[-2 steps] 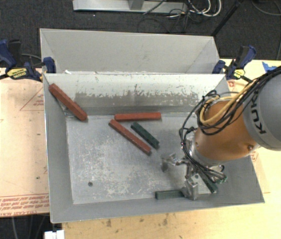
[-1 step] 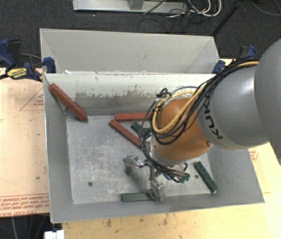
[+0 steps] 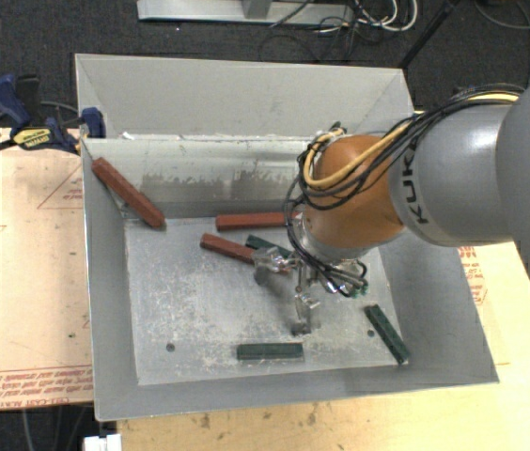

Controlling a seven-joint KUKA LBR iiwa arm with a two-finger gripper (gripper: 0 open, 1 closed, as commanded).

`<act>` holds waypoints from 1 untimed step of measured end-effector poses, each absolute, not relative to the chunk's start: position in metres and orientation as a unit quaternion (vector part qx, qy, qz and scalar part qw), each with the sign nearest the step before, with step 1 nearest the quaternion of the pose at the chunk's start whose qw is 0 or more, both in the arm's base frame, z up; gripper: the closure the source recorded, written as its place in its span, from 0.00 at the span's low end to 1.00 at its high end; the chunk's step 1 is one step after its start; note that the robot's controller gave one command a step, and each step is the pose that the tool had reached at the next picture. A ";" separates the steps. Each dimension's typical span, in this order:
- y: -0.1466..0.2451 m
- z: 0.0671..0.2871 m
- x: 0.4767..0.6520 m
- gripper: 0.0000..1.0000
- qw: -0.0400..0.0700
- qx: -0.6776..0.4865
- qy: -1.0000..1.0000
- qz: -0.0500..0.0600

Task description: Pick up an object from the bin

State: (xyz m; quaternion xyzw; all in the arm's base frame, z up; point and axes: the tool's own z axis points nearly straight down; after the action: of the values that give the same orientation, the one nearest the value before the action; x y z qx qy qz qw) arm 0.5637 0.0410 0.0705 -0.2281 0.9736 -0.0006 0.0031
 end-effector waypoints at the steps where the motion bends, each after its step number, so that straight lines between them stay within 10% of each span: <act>1: 0.014 0.069 0.629 0.00 -0.004 -0.179 0.984 0.002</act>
Offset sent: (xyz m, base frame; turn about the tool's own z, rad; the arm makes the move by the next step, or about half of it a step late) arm 0.0663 -0.0282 -0.0005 0.0994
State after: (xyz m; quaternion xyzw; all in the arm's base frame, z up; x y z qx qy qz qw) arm 0.6293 0.0136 0.0689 -0.1795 0.9838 0.0016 -0.0038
